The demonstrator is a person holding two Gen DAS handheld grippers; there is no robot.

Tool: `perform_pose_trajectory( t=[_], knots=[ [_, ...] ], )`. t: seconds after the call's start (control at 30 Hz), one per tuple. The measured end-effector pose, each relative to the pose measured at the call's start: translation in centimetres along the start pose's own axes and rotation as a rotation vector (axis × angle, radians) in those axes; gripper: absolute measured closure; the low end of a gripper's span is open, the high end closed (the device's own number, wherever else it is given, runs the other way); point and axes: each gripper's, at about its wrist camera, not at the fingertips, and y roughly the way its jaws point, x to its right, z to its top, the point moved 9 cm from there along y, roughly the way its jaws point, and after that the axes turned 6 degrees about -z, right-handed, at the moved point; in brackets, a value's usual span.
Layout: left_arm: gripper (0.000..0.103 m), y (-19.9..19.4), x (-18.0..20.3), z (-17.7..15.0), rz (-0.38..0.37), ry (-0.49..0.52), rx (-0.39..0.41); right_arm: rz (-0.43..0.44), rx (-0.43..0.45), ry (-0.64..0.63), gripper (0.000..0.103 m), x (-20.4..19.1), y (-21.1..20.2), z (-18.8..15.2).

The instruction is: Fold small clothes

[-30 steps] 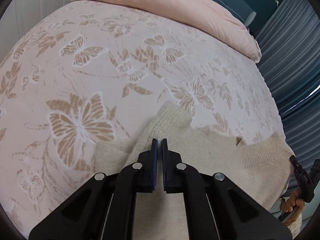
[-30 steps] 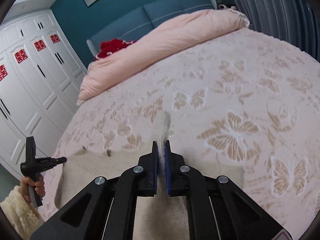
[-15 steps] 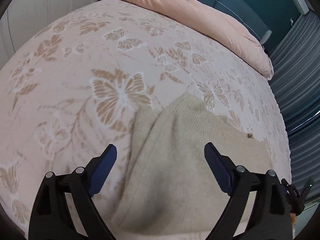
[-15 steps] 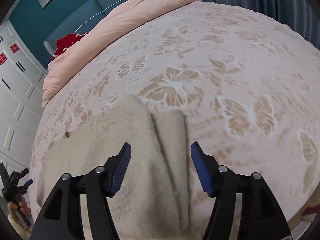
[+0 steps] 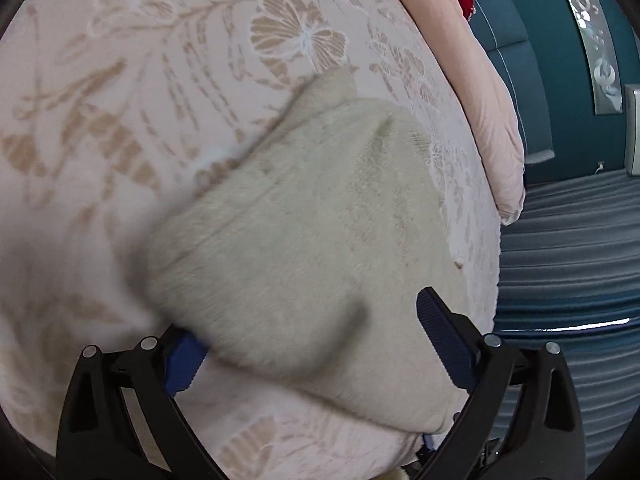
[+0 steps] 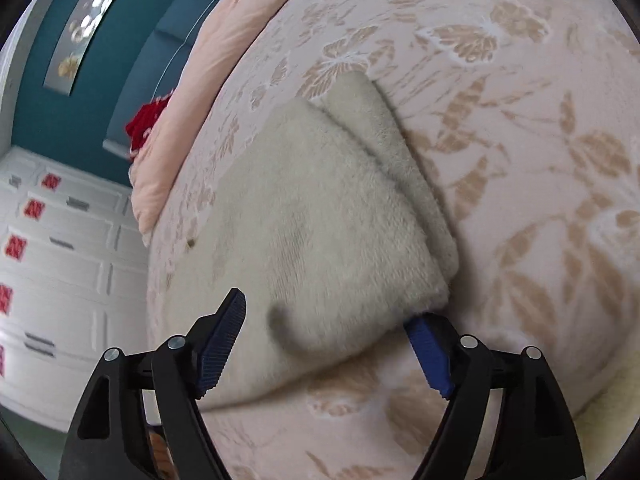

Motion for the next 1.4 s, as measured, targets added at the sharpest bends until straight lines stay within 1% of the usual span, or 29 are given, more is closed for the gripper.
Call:
perform_pose_trajectory(
  t=[0.03,0.07,0.1,0.13,0.17,0.23,0.37,0.43,0.47,0.53,0.57,0.63,0.67,0.7,0.73,0.77,0.8,0.83,0.93,0.97,1.0,1.03,1.1,1.17,1.23,1.27,1.33,1.37,1.4],
  knots=[
    [0.01,0.7,0.0,0.5,-0.002,-0.033,0.016,0.021,0.006,0.074,0.023,0.2,0.6,0.6],
    [0.022,1.1,0.2,1.0,-0.015,-0.057,0.036,0.041,0.012,0.126,0.023,0.1,1.1,1.1],
    [0.06,1.2,0.4,1.6,-0.023,-0.07,0.05,0.043,0.02,0.144,0.038,-0.2,1.5,1.6],
    [0.081,1.4,0.8,2.0,-0.033,-0.072,0.04,0.021,0.019,0.132,0.063,-0.5,2.0,2.0],
    [0.088,1.0,1.4,2.4,-0.062,-0.063,0.034,-0.013,-0.002,0.095,0.076,-1.2,2.6,2.2],
    [0.088,-0.9,3.3,3.3,-0.098,-0.011,0.051,-0.004,-0.01,0.038,0.078,-3.9,2.5,2.8],
    [0.089,-5.9,7.6,3.5,-0.127,0.137,0.079,0.141,0.028,-0.192,0.082,-13.7,-1.9,3.2],
    [0.088,-9.1,8.5,3.1,-0.083,0.23,0.126,0.182,0.037,-0.273,0.082,-16.3,-4.5,2.3],
    [0.088,-10.5,8.3,2.8,-0.058,0.265,0.144,0.181,0.036,-0.301,0.082,-16.4,-5.4,1.6],
    [0.088,-12.1,6.0,1.8,-0.01,0.255,0.143,0.124,0.023,-0.329,0.082,-14.4,-5.7,0.3],
    [0.087,-12.3,3.8,1.2,0.021,0.239,0.123,0.067,0.011,-0.337,0.082,-11.9,-5.2,-0.7],
    [0.087,-11.1,-1.3,-0.8,0.123,0.226,0.062,-0.088,-0.039,-0.318,0.083,-5.6,-3.0,-2.8],
    [0.086,-10.0,-4.0,-2.1,0.163,0.217,0.02,-0.154,-0.088,-0.277,0.083,-2.0,-1.9,-3.9],
    [0.084,-9.1,-6.4,-3.4,0.202,0.194,-0.013,-0.194,-0.137,-0.228,0.082,1.0,-1.2,-5.3],
    [0.082,-8.8,-8.0,-4.3,0.201,0.165,-0.016,-0.139,-0.15,-0.166,0.082,2.3,-1.5,-5.8],
    [0.079,-9.2,-8.4,-4.5,0.167,0.146,0.017,-0.091,-0.135,-0.112,0.079,2.9,-2.6,-5.8],
    [0.075,-9.9,-8.4,-4.4,0.154,0.135,0.046,-0.101,-0.112,-0.101,0.071,3.2,-3.9,-5.5],
    [0.072,-10.6,-8.3,-4.2,0.164,0.129,0.064,-0.133,-0.072,-0.118,0.068,3.3,-5.4,-4.8],
    [0.068,-13.0,-7.0,-2.8,0.188,0.163,0.107,-0.29,0.095,-0.276,0.068,2.1,-9.9,-2.3],
    [0.063,-14.1,-6.3,-2.2,0.208,0.192,0.136,-0.297,0.133,-0.354,0.068,0.6,-10.9,-1.9],
    [0.062,-15.3,-5.6,-1.4,0.242,0.229,0.19,-0.279,0.148,-0.428,0.068,-1.3,-11.4,-1.9],
    [0.062,-16.8,-4.6,-0.6,0.282,0.277,0.26,-0.252,0.143,-0.493,0.068,-3.2,-11.3,-2.2],
    [0.048,-18.8,-2.3,0.6,0.322,0.359,0.353,-0.194,0.079,-0.623,0.068,-6.6,-9.4,-3.9],
    [0.043,-19.0,-0.6,1.0,0.304,0.405,0.361,-0.146,-0.034,-0.75,0.068,-9.1,-5.7,-7.0],
    [0.041,-17.6,0.9,0.5,0.277,0.441,0.325,-0.141,-0.151,-0.855,0.082,-10.1,-1.2,-9.5],
    [0.039,-16.5,1.4,0.1,0.277,0.454,0.297,-0.154,-0.185,-0.9,0.095,-10.1,0.9,-10.0],
    [0.037,-13.6,1.8,-1.0,0.28,0.477,0.224,-0.239,-0.189,-0.957,0.099,-10.1,3.8,-8.6],
    [0.036,-12.2,1.9,-1.6,0.284,0.493,0.196,-0.285,-0.137,-0.928,0.103,-10.1,4.6,-5.9],
    [0.036,-10.9,2.0,-2.0,0.292,0.512,0.174,-0.332,-0.064,-0.843,0.103,-9.8,4.6,-2.2]
  ],
)
